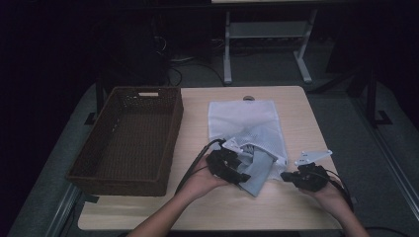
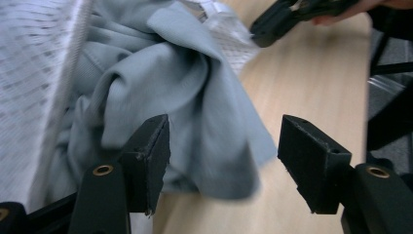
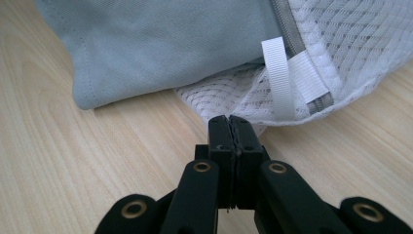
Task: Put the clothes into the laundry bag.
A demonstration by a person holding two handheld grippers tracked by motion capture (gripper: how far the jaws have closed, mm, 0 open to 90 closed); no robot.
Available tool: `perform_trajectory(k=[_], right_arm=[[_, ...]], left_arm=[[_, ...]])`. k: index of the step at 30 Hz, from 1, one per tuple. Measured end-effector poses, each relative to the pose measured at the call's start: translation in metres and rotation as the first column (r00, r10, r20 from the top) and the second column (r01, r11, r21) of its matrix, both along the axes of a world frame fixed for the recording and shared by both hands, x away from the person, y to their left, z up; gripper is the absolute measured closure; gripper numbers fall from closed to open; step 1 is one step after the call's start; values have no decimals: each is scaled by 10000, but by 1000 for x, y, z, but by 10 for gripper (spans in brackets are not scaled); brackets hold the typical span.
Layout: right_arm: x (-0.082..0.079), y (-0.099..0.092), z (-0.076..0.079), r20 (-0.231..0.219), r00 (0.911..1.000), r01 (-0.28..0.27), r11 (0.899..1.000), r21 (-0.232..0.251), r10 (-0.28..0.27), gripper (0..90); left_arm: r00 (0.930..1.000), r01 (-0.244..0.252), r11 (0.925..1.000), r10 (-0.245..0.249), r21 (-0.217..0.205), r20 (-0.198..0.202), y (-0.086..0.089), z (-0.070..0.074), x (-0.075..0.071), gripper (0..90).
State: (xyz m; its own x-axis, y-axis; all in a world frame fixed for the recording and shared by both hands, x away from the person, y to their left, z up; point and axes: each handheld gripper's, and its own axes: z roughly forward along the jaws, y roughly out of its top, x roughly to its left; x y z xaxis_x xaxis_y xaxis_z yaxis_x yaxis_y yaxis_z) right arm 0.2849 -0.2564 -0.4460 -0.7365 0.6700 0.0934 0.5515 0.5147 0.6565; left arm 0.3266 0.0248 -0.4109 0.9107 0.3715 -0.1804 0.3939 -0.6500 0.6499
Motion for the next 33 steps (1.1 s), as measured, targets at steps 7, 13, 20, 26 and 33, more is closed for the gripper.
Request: perform_trajectory(k=[7,13,20,26,33], right_arm=[[0,-2,1,93,9999,-76,10000,15,76,886],[1,-5,1,92,9999,-44,10000,-73,44,877],[1,-9,3,125,9999,23,9998,-172,-21,874],[1,-9,11,530,9982,263,9997,2,-263,729],[13,25,12,889,9937,-688,9976,85,678,618]], left_arm=[[10000,8,9963,-8,858,-2,-22,-27,15,677],[9998,-208,9996,208,214,-24,-15,-19,18,836],[9970,-662,9959,684,-619,353,0,5,25,841],[9967,-709,9940,740,-828,342,2,7,29,842],[9970,-651,9943,684,-850,369,2,9,29,842]])
